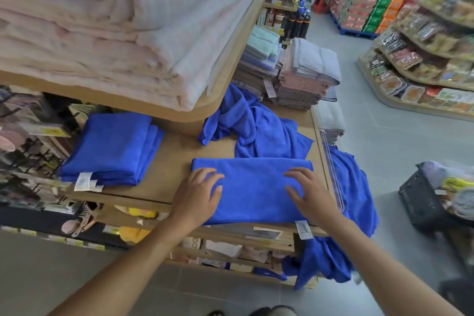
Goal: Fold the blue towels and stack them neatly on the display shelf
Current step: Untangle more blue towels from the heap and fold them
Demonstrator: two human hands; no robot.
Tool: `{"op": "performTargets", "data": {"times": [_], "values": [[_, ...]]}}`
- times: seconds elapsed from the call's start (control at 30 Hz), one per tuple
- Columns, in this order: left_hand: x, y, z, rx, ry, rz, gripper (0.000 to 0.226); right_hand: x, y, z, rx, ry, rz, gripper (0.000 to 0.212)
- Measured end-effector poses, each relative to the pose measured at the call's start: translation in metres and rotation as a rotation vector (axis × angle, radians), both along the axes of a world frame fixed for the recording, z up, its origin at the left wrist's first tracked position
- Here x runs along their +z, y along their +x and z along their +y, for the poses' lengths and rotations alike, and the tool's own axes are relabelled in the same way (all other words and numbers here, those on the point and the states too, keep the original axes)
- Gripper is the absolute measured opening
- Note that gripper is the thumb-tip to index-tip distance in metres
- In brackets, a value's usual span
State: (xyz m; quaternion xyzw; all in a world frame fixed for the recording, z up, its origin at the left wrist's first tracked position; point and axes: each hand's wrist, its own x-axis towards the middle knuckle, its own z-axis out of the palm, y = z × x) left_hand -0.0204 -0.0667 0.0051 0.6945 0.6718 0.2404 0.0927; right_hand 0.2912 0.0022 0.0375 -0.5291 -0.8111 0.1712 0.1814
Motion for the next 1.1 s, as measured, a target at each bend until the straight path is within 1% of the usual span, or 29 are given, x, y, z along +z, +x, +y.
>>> {"op": "performTargets", "data": {"times": [0.07, 0.1, 0.17, 0.27, 0.37, 0.5, 0.57, 0.67, 0.77, 0.83, 0.9, 0.93, 1.03, 1.07, 1.1], "values": [[-0.007, 0.018, 0.009, 0.046, -0.150, 0.139, 0.057, -0.013, -0.016, 0.003, -0.025, 0.048, -0.068, 0.049], [-0.012, 0.022, 0.010, 0.057, -0.190, 0.214, 0.062, -0.017, -0.021, 0.002, -0.055, 0.044, -0.112, 0.056], [-0.019, 0.022, 0.008, 0.043, -0.204, 0.310, 0.067, -0.028, -0.023, -0.006, -0.111, 0.017, -0.225, 0.064], [-0.028, 0.013, 0.002, -0.030, -0.190, 0.348, 0.071, -0.039, -0.019, -0.024, -0.154, -0.001, -0.333, 0.068], [-0.035, 0.005, 0.002, -0.079, -0.182, 0.385, 0.073, -0.044, -0.019, -0.040, -0.194, -0.014, -0.368, 0.070], [-0.030, -0.003, 0.029, -0.128, -0.210, 0.397, 0.070, -0.038, -0.026, -0.026, -0.226, -0.040, -0.374, 0.070], [-0.022, -0.004, 0.047, -0.139, -0.239, 0.399, 0.068, -0.032, -0.029, -0.015, -0.220, -0.072, -0.356, 0.070], [-0.010, 0.004, 0.060, -0.116, -0.292, 0.368, 0.069, -0.024, -0.025, -0.006, -0.237, -0.118, -0.259, 0.068], [-0.007, 0.022, 0.056, -0.147, -0.249, 0.327, 0.070, -0.020, -0.010, -0.009, -0.420, -0.052, -0.207, 0.067], [-0.009, 0.038, 0.051, -0.195, -0.207, 0.322, 0.072, -0.019, -0.001, -0.010, -0.538, -0.114, -0.223, 0.067], [-0.013, 0.051, 0.050, -0.207, -0.205, 0.336, 0.075, -0.016, 0.001, -0.003, -0.565, -0.225, -0.239, 0.064], [-0.015, 0.055, 0.051, -0.201, -0.215, 0.344, 0.075, -0.012, 0.000, 0.002, -0.565, -0.281, -0.226, 0.059], [-0.020, 0.062, 0.052, -0.173, -0.235, 0.375, 0.076, 0.003, 0.000, 0.017, -0.582, -0.428, -0.119, 0.032], [-0.023, 0.064, 0.050, -0.163, -0.240, 0.377, 0.077, 0.006, 0.001, 0.021, -0.590, -0.462, -0.085, 0.026], [-0.025, 0.065, 0.048, -0.152, -0.241, 0.377, 0.078, 0.008, 0.004, 0.024, -0.596, -0.483, -0.046, 0.026]]}}
